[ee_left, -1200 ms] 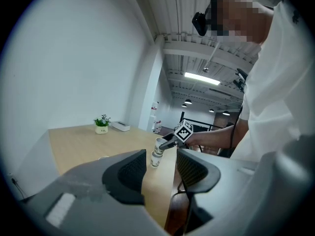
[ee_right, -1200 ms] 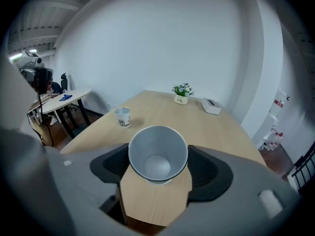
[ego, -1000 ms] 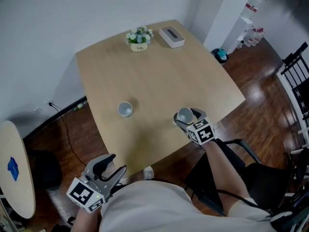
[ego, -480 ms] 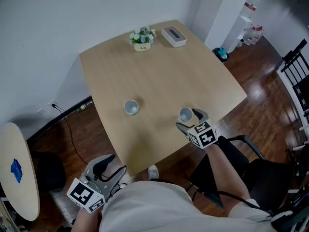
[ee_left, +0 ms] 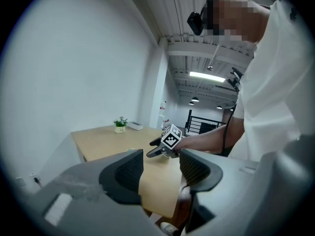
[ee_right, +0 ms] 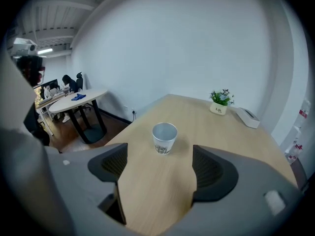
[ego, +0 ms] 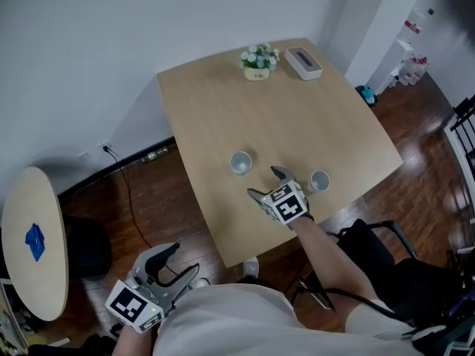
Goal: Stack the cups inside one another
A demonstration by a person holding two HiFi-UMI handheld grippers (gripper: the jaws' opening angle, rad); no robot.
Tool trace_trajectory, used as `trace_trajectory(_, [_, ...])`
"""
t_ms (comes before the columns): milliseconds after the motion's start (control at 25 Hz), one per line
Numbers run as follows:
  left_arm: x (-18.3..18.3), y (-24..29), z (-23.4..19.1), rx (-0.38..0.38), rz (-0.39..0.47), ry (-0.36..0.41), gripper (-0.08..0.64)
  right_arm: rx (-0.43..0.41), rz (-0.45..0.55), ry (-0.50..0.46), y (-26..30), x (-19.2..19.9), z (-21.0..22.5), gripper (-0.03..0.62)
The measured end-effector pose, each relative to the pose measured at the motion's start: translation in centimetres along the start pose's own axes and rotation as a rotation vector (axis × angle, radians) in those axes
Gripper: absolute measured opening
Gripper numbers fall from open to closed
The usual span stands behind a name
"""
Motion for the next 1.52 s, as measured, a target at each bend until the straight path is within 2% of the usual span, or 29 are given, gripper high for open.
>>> trace_trajectory(200, [0.7, -4.6, -1.4, -0.144, 0.006, -0.04, 0.238, 0.012, -0.046, 0.004, 6.9, -2.0, -0.1, 0.414])
trace_trajectory(360, [2.0, -7.3, -1.7, -0.241, 0.006, -0.091, 0.238, 0.013, -0.067, 0.051, 11.0, -2.5, 0.6, 0.414])
trace_trajectory(440, [2.6, -7.9, -1.7, -0.263, 0.003, -0.11, 0.238, 0.024, -0.071, 0.058, 12.0, -2.6, 0.9, 0.41])
trace_trajectory(480, [2.7, -8.0, -1.7, -0.265, 0.002, -0.114, 0.238, 0.026, -0.068, 0.06, 12.2, -2.8, 1.0, 0.371])
trace_trajectory(560, [2.8, -7.7, -2.0, -0.256, 0.003, -0.116, 0.238, 0.025, -0.053, 0.057, 11.9, -3.3, 1.0, 0.368])
trace_trajectory(800, [1.5, -4.5, -3.2, -0.142, 0.014, -0.084, 0.238, 0.028, -0.013, 0.059, 6.8, -4.2, 2.0, 0.365])
trace_trajectory(1000, [0.2, 0.2, -3.4, 0.008, 0.024, -0.034, 0.238, 0.1, 0.026, 0.078, -0.1, -3.6, 5.3, 0.364])
trace_trajectory(1280, [-1.9, 6.6, -1.7, 0.198, 0.039, 0.004, 0.238, 0.254, 0.011, 0.174, -9.1, 1.0, 11.5, 0.362])
trace_trajectory(1520, [-2.9, 9.7, -0.5, 0.278, 0.032, 0.023, 0.238, 0.316, -0.027, 0.251, -12.6, 5.2, 14.2, 0.362])
Point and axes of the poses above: the fingertips, and each gripper's own axes: y forward along the fingers, z to its right, x out of its underside, the point moved 8 cm from there along -y, backward along the fingers, and after that the axes turned 2 degrees about x, right-handed, at the moved point
